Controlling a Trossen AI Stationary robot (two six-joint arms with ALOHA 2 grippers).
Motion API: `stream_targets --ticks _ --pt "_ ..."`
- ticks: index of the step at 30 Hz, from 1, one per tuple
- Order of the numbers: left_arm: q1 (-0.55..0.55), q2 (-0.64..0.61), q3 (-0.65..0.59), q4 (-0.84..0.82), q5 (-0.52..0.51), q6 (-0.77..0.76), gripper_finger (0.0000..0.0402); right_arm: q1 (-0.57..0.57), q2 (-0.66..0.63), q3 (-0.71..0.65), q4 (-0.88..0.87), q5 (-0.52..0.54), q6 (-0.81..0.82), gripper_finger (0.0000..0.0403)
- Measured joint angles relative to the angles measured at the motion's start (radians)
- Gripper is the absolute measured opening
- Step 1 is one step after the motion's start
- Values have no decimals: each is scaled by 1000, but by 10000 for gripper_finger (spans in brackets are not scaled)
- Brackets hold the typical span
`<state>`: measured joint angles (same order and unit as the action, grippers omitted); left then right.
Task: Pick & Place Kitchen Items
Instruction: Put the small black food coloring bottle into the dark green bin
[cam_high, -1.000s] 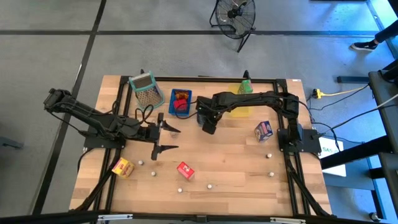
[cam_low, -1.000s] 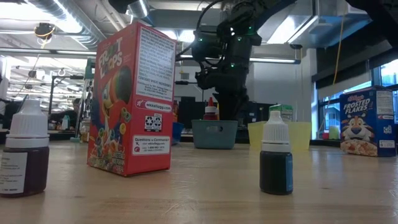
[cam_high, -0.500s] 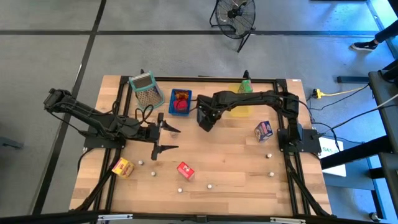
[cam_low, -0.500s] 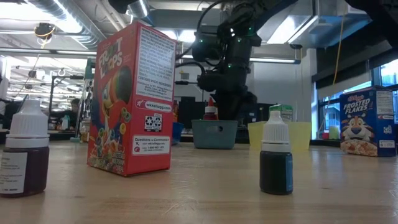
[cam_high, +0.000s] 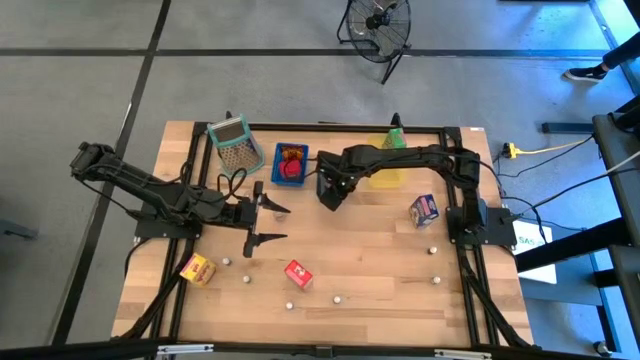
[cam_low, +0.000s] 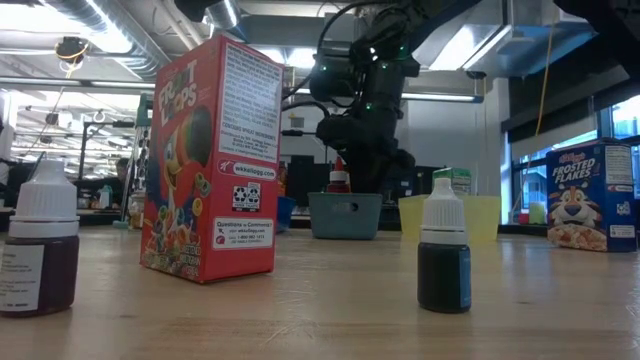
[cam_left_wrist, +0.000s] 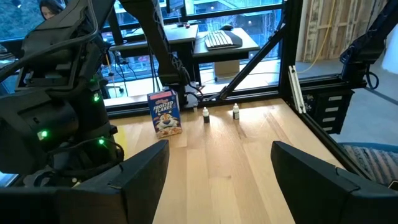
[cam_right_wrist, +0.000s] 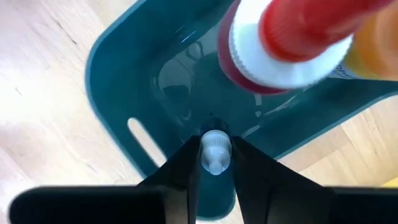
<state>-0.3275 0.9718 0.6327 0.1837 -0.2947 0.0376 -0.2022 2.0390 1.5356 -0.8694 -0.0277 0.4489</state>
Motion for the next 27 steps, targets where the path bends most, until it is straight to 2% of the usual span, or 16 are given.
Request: stream_targets --ticks 7,27 --pt "0 0 0 -1 0 0 278 -3 51 5 3 -26 -15 80" --pt "0 0 0 -9 0 0 278 -2 50 10 11 -28 -33 85"
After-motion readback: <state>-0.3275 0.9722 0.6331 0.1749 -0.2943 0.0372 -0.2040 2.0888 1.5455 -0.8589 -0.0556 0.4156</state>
